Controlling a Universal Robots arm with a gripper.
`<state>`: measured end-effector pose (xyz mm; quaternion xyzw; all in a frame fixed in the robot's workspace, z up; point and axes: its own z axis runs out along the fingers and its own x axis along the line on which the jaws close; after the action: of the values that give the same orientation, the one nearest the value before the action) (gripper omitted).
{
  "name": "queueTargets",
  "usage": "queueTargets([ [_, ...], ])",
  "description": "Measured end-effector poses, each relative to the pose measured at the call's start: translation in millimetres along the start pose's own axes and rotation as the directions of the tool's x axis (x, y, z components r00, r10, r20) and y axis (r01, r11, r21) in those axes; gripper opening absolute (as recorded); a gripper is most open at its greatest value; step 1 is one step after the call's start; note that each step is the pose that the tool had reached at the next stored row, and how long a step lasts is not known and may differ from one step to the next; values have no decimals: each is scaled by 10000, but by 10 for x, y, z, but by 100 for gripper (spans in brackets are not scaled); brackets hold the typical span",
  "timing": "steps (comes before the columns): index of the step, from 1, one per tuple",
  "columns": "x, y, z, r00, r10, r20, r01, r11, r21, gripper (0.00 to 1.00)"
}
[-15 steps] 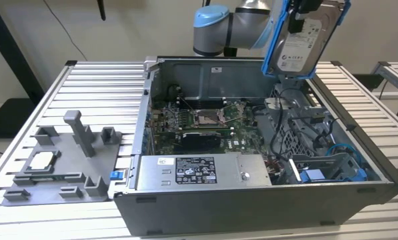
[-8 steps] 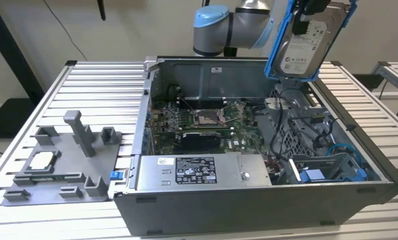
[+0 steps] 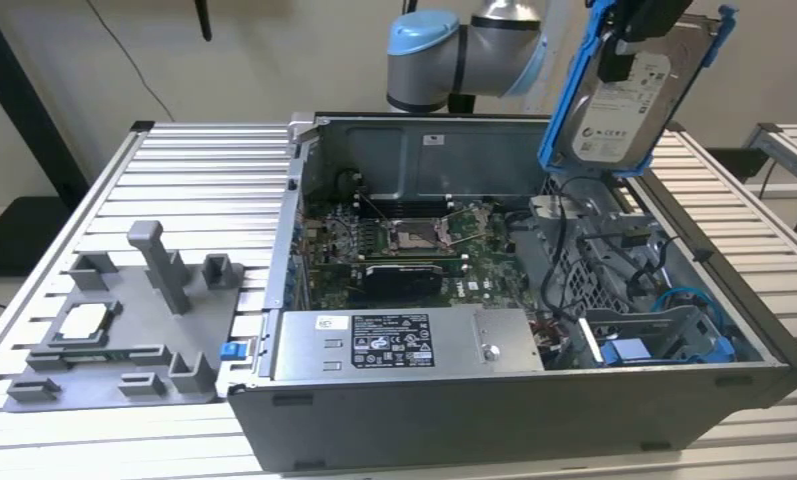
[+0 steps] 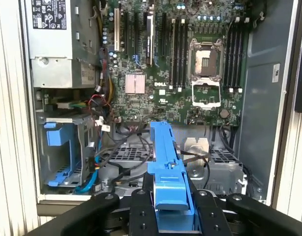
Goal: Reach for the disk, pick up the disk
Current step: 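Pick up the disk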
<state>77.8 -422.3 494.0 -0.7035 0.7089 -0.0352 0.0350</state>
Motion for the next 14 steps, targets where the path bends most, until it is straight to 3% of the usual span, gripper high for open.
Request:
queueTargets([
  [14,560,-15,2,10000,4,31,-4,10000,0,0],
])
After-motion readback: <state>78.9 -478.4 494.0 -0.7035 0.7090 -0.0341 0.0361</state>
